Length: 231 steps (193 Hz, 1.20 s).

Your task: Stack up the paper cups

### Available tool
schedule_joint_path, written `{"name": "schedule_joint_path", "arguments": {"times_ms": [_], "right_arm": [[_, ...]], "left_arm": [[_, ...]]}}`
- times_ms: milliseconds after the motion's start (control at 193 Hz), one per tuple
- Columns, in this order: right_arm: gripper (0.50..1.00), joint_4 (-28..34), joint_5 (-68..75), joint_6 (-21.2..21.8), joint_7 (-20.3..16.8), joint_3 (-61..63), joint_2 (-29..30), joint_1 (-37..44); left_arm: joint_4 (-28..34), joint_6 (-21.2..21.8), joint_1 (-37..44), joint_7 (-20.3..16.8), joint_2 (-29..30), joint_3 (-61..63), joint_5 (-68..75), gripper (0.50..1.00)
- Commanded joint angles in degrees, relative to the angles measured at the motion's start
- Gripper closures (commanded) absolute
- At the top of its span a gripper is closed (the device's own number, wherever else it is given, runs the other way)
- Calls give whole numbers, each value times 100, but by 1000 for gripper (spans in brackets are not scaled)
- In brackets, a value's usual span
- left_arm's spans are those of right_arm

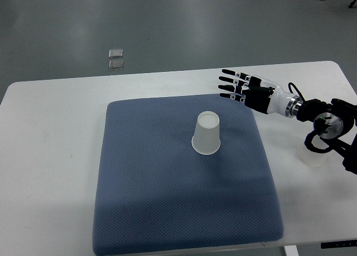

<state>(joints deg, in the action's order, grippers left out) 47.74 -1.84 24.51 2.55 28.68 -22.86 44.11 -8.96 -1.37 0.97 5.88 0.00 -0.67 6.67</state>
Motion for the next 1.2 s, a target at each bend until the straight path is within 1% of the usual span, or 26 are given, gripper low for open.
{"name": "schedule_joint_path", "arguments": {"times_ms": [0, 332, 488, 524, 571, 617, 680, 701, 747, 784, 867, 986, 1105, 1193], "right_arm": [[562, -2, 0, 19, 0, -3, 1, 27], [562, -2, 0, 19, 0, -3, -43, 19], [562, -37, 0, -87, -9, -3, -175, 19], [562, -107, 17, -192, -9, -3, -184, 19], [562, -248, 35, -499, 0, -3, -175, 27], [562, -345, 26, -561, 0, -3, -184, 19], [562, -424, 8, -385, 0, -3, -193, 1], [562, -450, 8, -236, 9, -3, -219, -8], [562, -459, 8, -60, 26, -3, -281, -17], [562, -477, 8, 80, 114, -3, -342, -17], [562, -477, -27, 247, 307, -38, -474, -17], [562, -477, -369, 546, 457, -21, -738, -8], [562, -477, -975, 1047, 756, -21, -1054, 19], [562, -477, -1520, 1049, 958, -21, -1423, 45]], "left_arm": [[-10, 5, -18, 1, 0, 6, 1, 500], [-18, 5, -53, 1, 0, -12, 1, 500], [-10, 5, -53, 1, 0, 6, -8, 500], [-18, 5, -53, -8, 0, 6, 1, 500], [-18, 5, -53, 1, 0, 6, -7, 500], [-18, 5, -53, -8, 0, -3, 1, 500], [-18, 5, -53, 1, 0, -3, 1, 500], [-18, 5, -53, 1, 0, -3, -7, 500], [-18, 5, -53, -8, 0, -3, 1, 500], [-18, 5, -53, -8, 0, -3, 1, 500], [-10, 5, -53, -8, 0, -3, 1, 500], [-18, 5, -53, -8, 0, -3, 1, 500], [-18, 5, -53, -8, 0, -3, 1, 500], [-18, 5, -53, -8, 0, -3, 1, 500]]}}
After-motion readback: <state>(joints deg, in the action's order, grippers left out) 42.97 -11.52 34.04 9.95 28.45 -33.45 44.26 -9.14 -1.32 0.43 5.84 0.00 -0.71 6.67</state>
